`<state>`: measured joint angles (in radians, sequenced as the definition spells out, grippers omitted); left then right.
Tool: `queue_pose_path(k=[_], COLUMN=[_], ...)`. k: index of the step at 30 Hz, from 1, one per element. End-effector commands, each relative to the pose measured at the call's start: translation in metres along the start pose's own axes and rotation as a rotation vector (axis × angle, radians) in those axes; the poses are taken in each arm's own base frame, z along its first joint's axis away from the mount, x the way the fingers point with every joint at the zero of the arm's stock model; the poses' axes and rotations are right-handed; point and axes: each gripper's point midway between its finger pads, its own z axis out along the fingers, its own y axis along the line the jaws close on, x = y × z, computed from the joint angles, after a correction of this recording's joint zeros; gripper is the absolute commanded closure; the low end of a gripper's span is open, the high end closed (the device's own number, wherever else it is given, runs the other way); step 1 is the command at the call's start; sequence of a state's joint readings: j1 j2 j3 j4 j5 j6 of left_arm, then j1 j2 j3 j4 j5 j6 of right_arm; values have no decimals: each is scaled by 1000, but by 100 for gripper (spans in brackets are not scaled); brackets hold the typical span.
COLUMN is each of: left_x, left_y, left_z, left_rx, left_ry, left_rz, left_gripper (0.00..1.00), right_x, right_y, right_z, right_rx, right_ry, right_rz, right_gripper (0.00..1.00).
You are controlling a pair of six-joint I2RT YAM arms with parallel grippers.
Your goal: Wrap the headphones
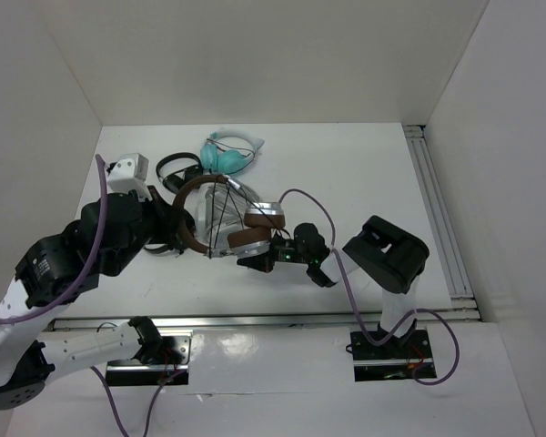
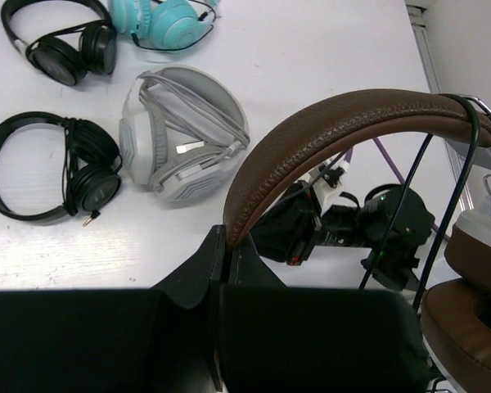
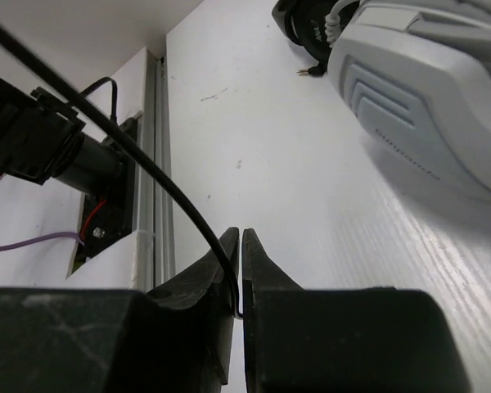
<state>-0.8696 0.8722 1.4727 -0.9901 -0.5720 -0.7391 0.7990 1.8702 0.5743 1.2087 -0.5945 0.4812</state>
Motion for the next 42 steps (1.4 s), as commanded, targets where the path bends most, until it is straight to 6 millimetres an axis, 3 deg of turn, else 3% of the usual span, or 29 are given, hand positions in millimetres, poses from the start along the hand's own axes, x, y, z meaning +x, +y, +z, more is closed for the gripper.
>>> queue_pose_path(k=[1,6,7,11,12,13,15,16,17,18,19,20,22,23,24,26,28,31,33,34,35,36,38,39,40,42], left_x=[-35,-34,-37,-31,-32,-28,-25,-24,-22,-26,-26,-22,-20,-18,-18,-16,-9,4,13,11,13,14,14,21,26,31], left_y=[-7,-1,3,18,24,30,44,48,52,60,62,65,74,76,82,87,96,97,92,92,91,91,96,100,102,108], left_z=[-14,-13,-13,-9,-6,-1,2,6,8,8,11,18,27,33,38,46,55,67,75,72,75,75,75,82,85,86], left_rx=[27,-6,-27,-116,-155,-195,-266,-296,-313,-346,-369,-393,-437,-449,-475,-494,-533,-534,-503,-496,-487,-487,-512,-539,-550,-577], left_ry=[-122,-126,-143,-147,-160,-162,-183,-188,-186,-205,-206,-190,-180,-170,-171,-161,-131,-89,-63,-71,-65,-65,-73,-48,-34,-15], left_rz=[-143,-175,-176,-200,-198,-206,-205,-208,-205,-216,-215,-216,-235,-224,-237,-231,-237,-257,-266,-271,-274,-274,-255,-214,-205,-167], left_gripper=[100,100,100,100,100,100,100,100,100,100,100,100,100,100,100,100,100,100,100,100,100,100,100,100,100,100], right_x=[-14,1,4,16,6,17,18,28,34,30,25,46,39,51,40,44,35,26,33,28,40,41,33,44,28,27], right_y=[20,19,20,21,31,44,49,70,77,78,91,105,120,134,143,158,173,187,180,182,179,179,193,200,211,212], right_z=[3,1,1,2,0,1,-4,-7,-8,-8,-8,-10,-5,-8,-4,-9,-4,1,7,13,16,20,30,32,36,34], right_rx=[-72,-56,-43,55,67,73,158,147,161,226,227,230,269,261,281,284,261,249,282,291,302,305,281,266,284,335], right_ry=[-95,-79,-78,-48,-75,-46,-63,-23,-5,-25,-37,33,19,67,42,79,82,112,154,148,191,201,197,233,191,212], right_rz=[-62,-47,-42,-43,-75,-77,-85,-112,-114,-135,-153,-165,-182,-211,-218,-239,-238,-262,-286,-297,-311,-325,-331,-361,-374,-418], right_gripper=[88,93,99,100,100,100,100,100,100,100,100,100,100,100,100,100,100,100,100,100,100,100,100,100,100,100])
